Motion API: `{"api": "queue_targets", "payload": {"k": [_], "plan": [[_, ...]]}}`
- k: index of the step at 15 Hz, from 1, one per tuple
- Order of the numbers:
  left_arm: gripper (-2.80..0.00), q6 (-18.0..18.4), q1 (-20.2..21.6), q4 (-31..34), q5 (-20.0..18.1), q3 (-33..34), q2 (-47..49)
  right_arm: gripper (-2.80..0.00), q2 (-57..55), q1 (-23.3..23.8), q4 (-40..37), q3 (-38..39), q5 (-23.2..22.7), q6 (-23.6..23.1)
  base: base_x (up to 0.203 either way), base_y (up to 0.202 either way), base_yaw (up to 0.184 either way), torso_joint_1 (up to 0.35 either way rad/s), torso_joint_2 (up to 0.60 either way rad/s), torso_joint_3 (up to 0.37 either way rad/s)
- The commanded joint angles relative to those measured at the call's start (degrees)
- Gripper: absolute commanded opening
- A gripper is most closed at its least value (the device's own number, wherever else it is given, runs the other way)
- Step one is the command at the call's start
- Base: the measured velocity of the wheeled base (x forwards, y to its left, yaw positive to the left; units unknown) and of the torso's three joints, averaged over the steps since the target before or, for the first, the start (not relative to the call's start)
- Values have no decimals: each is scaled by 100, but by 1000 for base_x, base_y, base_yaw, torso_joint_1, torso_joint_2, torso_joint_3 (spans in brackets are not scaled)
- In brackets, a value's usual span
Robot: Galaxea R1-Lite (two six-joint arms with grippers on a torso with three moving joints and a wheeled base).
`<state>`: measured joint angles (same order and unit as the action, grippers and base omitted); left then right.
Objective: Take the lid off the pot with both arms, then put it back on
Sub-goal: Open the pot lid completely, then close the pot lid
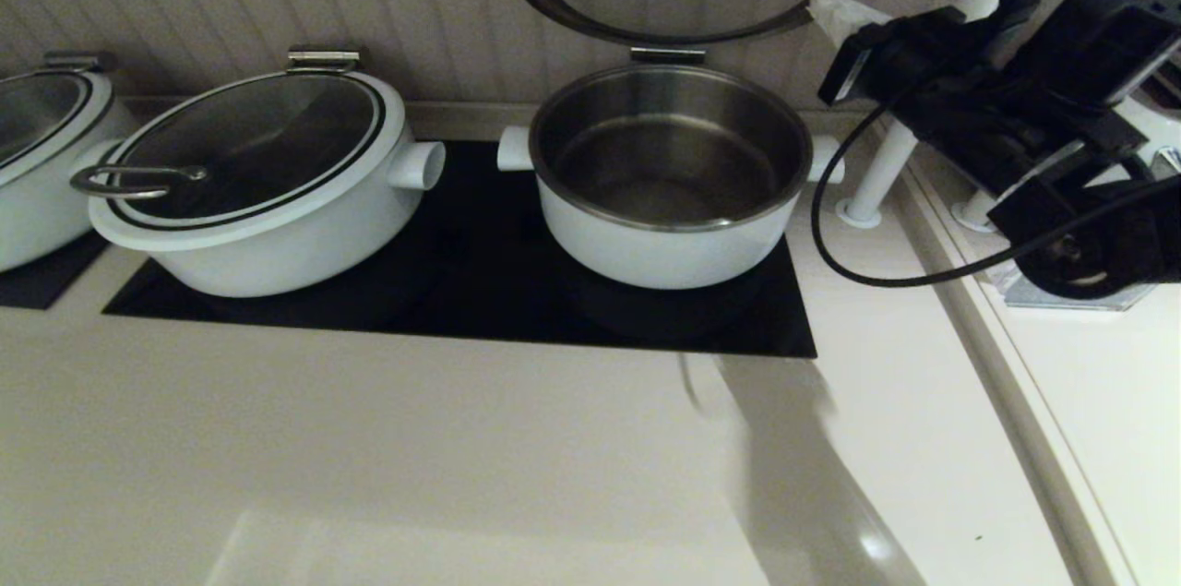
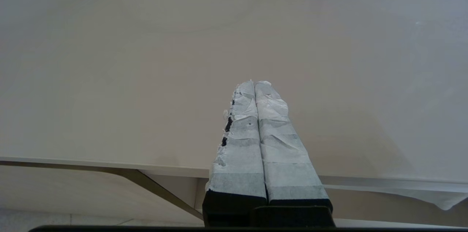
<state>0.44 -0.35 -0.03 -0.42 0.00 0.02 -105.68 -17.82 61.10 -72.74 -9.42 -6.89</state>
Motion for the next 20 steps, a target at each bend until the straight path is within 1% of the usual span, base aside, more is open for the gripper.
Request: {"api": "queue_targets", "payload": {"k": [1, 4, 8, 13, 16, 18, 20], "plan": [[-280, 0, 0, 0, -2, 0, -2, -280, 260, -2, 91, 401, -7, -6, 0, 0, 0, 0, 0, 0], [-280, 0, 0, 3, -2, 0, -2, -280, 635, 1, 154, 909, -10, 0, 0, 0, 0, 0, 0, 0], [-280, 0, 0, -5, -2, 0, -2, -280, 1129, 7, 87, 1156, -7, 12, 0, 0, 0, 0, 0, 0], [-280, 0, 0, -1, -2, 0, -2, -280, 1899, 72, -444, 1180, -15, 31, 0, 0, 0, 0, 0, 0], [-280, -6, 0, 0, -2, 0, -2, -280, 2358, 85, -1020, 1102, -24, 115, 0, 0, 0, 0, 0, 0], [-280, 0, 0, 3, -2, 0, -2, -280, 2525, 86, -1167, 1085, -24, 196, 0, 0, 0, 0, 0, 0], [-280, 0, 0, -2, -2, 0, -2, -280, 2512, 86, -1209, 837, -100, 202, 0, 0, 0, 0, 0, 0]]}}
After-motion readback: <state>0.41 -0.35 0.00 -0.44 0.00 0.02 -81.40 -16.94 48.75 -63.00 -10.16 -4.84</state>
